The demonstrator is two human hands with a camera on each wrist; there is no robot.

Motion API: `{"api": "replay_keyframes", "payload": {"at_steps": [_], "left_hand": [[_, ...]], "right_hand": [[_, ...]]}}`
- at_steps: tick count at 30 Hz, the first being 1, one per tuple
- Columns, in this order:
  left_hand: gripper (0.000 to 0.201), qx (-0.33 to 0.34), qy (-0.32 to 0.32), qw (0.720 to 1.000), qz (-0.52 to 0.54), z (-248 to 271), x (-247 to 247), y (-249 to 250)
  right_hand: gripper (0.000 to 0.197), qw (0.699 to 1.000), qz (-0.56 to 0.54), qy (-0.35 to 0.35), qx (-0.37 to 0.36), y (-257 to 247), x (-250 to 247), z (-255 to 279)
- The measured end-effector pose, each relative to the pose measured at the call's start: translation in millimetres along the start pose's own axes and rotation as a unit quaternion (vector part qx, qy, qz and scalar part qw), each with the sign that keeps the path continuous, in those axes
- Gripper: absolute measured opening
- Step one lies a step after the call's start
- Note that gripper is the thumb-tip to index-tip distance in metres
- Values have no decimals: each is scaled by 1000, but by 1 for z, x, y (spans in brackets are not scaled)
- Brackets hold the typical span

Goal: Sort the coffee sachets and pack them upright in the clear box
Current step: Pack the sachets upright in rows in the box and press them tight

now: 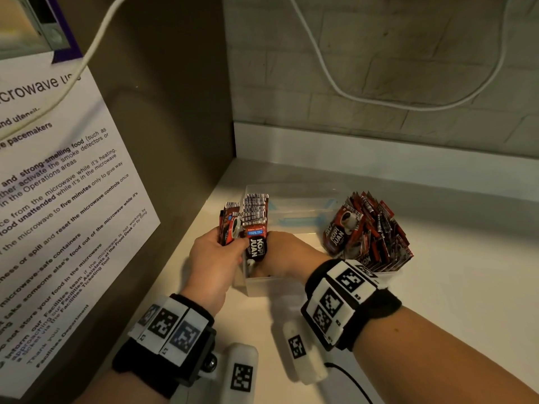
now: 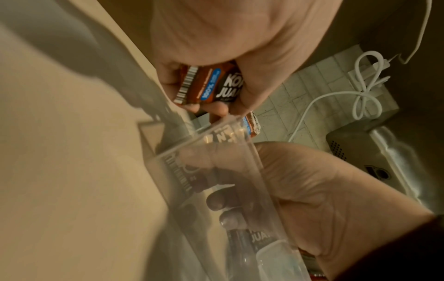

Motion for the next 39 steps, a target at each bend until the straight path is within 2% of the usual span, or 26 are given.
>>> {"api": "replay_keyframes", "payload": {"at_steps": [3, 6, 10, 12, 13, 16, 18, 20, 22, 25, 30, 34, 37, 39], "left_hand": [[20, -9, -5, 1000, -2, 1, -2, -1], [5, -22, 1, 999, 28, 0, -7, 0], [27, -38, 37, 994, 99, -5, -22, 8], [28, -39, 38, 985, 163, -6, -25, 17], [27, -34, 31, 980, 193, -6, -25, 22], [21, -22, -15, 968, 250, -1, -16, 37], [17, -6, -50, 963, 266, 3, -7, 46], [21, 10, -86, 959, 270, 7, 5, 53], [25, 19, -107, 960, 256, 10, 15, 59], [19, 32, -96, 963, 249, 10, 22, 64], [18, 49, -85, 961, 257, 7, 24, 67], [13, 53, -66, 967, 241, 0, 12, 66], [8, 64, -17, 977, 202, -9, -8, 65], [8, 76, -25, 985, 150, -14, -13, 66]], "right_hand": [[36, 1000, -27, -5, 7, 0, -2, 4], [27, 998, -68, -10, 14, 1, -10, 15], [42, 995, -96, 8, 34, 4, -32, 40], [62, 990, -125, 47, 43, 7, -45, 51], [63, 985, -150, 80, 38, 7, -53, 56], [59, 955, -214, 202, -21, -1, -78, 72], [41, 929, -291, 217, -77, -12, -86, 81], [27, 913, -352, 175, -112, -24, -82, 85], [22, 911, -368, 134, -130, -34, -75, 87], [21, 919, -347, 135, -130, -33, -70, 84], [19, 910, -373, 133, -122, -29, -67, 85], [23, 850, -479, 181, -123, -12, -83, 88], [19, 848, -449, 261, -109, 9, -103, 94], [13, 854, -414, 297, -108, 15, -114, 99]]}}
Point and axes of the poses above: each hand's wrist, its own z-axis away from the middle knuckle, its own x-axis out of the palm, y = z × x, the point moved 7 cm from there along -z, towards the middle knuckle, and after that the axes turned 6 degrees about -y, right-handed, at the moved point
